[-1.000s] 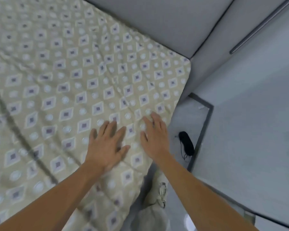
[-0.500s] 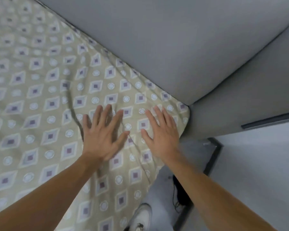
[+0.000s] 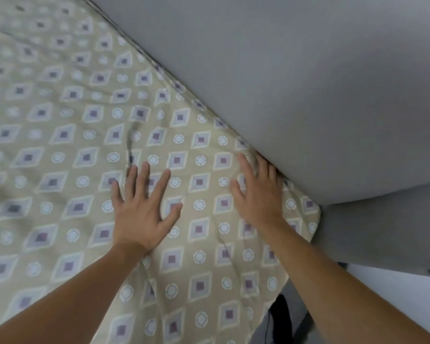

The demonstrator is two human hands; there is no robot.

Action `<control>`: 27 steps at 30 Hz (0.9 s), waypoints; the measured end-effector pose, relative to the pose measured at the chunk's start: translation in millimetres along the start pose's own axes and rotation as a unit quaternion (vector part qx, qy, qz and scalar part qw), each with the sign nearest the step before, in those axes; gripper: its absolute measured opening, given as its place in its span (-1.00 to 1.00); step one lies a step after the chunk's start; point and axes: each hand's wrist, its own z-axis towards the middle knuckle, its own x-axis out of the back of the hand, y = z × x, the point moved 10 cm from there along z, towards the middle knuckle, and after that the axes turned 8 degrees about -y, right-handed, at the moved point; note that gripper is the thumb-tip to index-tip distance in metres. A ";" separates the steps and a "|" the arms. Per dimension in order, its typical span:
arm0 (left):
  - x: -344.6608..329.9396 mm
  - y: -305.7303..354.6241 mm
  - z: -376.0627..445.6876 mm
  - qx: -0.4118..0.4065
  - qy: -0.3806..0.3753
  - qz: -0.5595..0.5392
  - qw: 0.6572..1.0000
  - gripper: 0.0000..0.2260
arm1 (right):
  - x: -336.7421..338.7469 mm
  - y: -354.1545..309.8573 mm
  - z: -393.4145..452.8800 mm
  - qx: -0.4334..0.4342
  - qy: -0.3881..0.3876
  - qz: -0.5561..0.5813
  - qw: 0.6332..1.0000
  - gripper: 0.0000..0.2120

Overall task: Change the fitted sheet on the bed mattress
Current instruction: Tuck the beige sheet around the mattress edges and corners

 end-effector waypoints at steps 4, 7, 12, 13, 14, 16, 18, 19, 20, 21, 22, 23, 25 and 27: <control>-1.8 0.3 2.1 -0.008 -0.002 -0.005 1.000 -0.29 | -2.1 0.8 1.3 -0.035 0.012 -0.029 0.999 -0.32; 0.5 -0.9 5.3 -0.012 0.006 -0.004 1.000 -0.29 | -4.8 1.1 4.5 -0.034 0.014 -0.041 0.998 -0.32; 17.6 -0.2 -1.1 -0.013 0.028 0.002 1.000 -0.33 | 0.7 -10.9 9.4 -0.061 -0.026 -0.046 0.997 -0.31; 27.2 -0.4 3.8 -0.017 0.031 -0.001 0.999 -0.36 | 5.4 -17.0 12.5 -0.068 -0.028 -0.033 0.997 -0.29; 37.8 -2.9 11.2 -0.018 0.034 -0.010 0.999 -0.39 | 9.7 -27.8 16.8 -0.063 -0.031 -0.011 0.997 -0.28; 67.5 -15.4 35.4 -0.002 0.064 -0.027 0.998 -0.46 | 16.8 -61.2 33.3 0.003 -0.040 0.027 0.999 -0.26; 90.1 -44.0 66.5 0.054 0.094 -0.044 0.993 -0.46 | 23.1 -101.2 66.4 0.085 -0.040 0.066 0.993 -0.30; 91.0 -60.8 77.9 0.089 0.089 -0.051 0.991 -0.44 | 27.5 -120.4 86.4 0.114 -0.033 0.078 0.990 -0.31; 85.1 -76.1 85.8 0.122 0.074 -0.052 0.988 -0.41 | 31.9 -140.3 108.9 0.138 -0.024 0.085 0.986 -0.33; 74.8 -87.6 88.4 0.146 0.055 -0.047 0.987 -0.38 | 35.0 -161.0 132.7 0.160 -0.019 0.089 0.983 -0.34; 63.6 -95.0 87.0 0.160 0.042 -0.036 0.986 -0.36 | 36.6 -181.5 154.7 0.178 -0.022 0.091 0.980 -0.34; 55.6 -98.5 83.8 0.164 0.040 -0.025 0.985 -0.35 | 37.0 -200.4 174.2 0.195 -0.029 0.086 0.977 -0.33; 50.5 -100.0 77.6 0.161 0.058 -0.006 0.985 -0.35 | 26.8 -229.1 203.3 0.235 -0.062 0.057 0.968 -0.32; 53.0 -100.6 77.3 0.159 0.078 0.005 0.984 -0.35 | 11.7 -236.4 218.5 0.263 -0.091 0.016 0.960 -0.36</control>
